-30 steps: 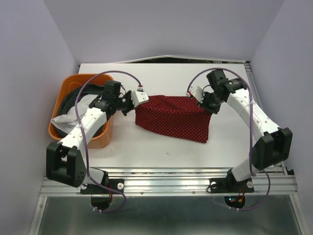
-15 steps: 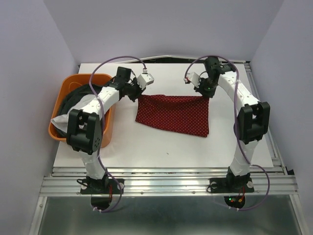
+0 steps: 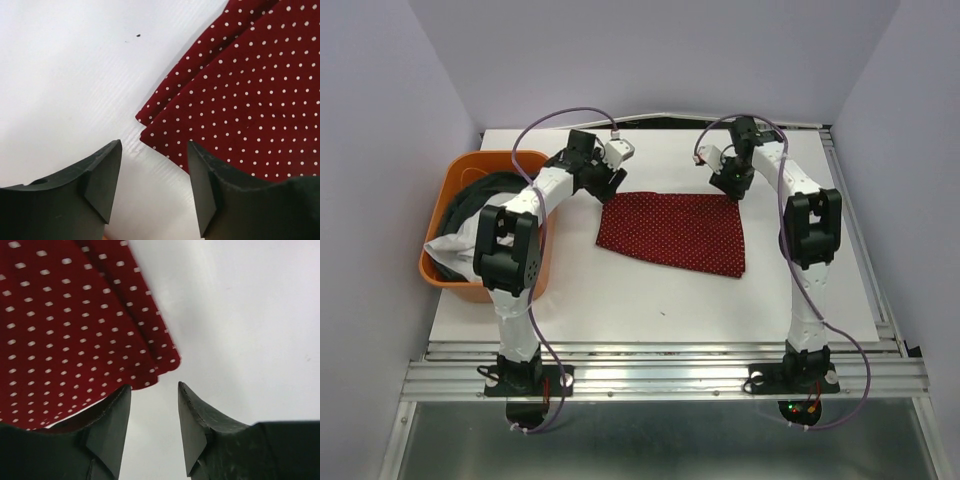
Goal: Fold and stack the skirts
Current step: Fold the skirt
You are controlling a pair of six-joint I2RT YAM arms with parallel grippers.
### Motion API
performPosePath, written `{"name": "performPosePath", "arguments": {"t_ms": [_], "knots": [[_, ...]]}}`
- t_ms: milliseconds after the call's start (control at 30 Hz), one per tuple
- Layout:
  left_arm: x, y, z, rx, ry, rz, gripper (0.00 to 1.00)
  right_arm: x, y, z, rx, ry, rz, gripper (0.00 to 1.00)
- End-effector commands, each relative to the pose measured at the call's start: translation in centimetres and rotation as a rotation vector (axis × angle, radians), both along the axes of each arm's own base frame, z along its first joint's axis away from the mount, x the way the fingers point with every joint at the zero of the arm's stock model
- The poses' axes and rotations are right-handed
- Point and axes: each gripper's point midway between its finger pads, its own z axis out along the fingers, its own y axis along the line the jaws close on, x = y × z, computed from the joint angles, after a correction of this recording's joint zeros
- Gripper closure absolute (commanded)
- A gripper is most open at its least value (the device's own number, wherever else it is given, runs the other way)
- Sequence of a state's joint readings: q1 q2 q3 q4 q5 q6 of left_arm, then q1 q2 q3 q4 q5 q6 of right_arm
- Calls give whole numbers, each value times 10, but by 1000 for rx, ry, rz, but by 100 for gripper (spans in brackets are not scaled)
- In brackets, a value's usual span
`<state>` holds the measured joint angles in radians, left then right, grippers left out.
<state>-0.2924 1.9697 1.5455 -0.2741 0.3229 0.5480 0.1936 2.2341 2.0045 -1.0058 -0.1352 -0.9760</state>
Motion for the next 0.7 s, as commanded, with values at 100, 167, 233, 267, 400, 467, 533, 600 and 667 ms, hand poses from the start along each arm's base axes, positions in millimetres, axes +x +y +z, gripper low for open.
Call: {"name": "performPosePath", "arguments": {"t_ms": [100, 167, 233, 267, 400, 467, 533, 600, 667], "knots": [[-31, 4, 63, -164, 23, 141, 35, 40, -16, 11, 102, -87, -137, 48], [-53, 4, 55, -200, 87, 176, 37, 35, -5, 2, 157, -48, -129, 48], [-80, 7, 40, -216, 156, 193, 39, 30, -3, -4, 194, -11, -147, 47], [-90, 8, 32, -219, 197, 204, 40, 28, 1, -9, 216, 10, -146, 48], [-107, 8, 14, -255, 283, 224, 43, 26, 6, -14, 275, 47, -184, 48], [-103, 5, 13, -288, 274, 237, 43, 24, 10, -18, 296, 66, -201, 50], [-87, 3, 18, -280, 229, 224, 43, 25, 10, -24, 302, 73, -229, 52], [-65, 4, 27, -240, 165, 209, 43, 30, 7, -25, 288, 61, -250, 56], [-28, 4, 44, -188, 66, 166, 42, 39, 1, -20, 296, 33, -299, 63]]}}
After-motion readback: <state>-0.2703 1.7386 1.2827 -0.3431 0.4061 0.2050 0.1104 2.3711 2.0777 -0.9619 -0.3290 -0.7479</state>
